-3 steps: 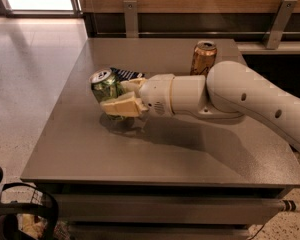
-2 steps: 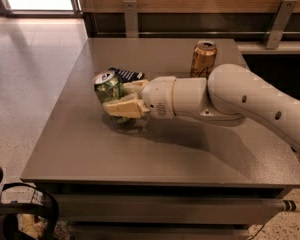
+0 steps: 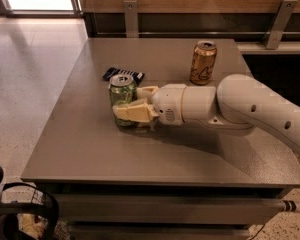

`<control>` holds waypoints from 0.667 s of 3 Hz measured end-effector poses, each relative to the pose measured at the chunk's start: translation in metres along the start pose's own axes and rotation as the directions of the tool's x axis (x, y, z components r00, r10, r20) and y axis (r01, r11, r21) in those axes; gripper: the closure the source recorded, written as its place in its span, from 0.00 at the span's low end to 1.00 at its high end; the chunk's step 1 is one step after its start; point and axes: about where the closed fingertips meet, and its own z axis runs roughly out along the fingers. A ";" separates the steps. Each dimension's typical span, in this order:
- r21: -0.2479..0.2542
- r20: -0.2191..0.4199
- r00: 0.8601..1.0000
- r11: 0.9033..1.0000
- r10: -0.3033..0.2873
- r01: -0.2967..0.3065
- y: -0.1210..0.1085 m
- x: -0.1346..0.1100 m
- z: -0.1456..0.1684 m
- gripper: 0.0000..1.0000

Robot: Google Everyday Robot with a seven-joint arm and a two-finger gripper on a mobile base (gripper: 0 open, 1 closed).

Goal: Place green can upright

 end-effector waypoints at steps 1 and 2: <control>0.000 0.000 1.000 1.000 0.000 0.000 0.000 -0.002 -0.001 1.00; 0.000 0.000 1.000 1.000 0.000 0.000 0.000 -0.003 -0.001 0.87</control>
Offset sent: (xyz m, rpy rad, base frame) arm 0.0000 -0.0001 0.0023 0.0000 0.0001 -0.0002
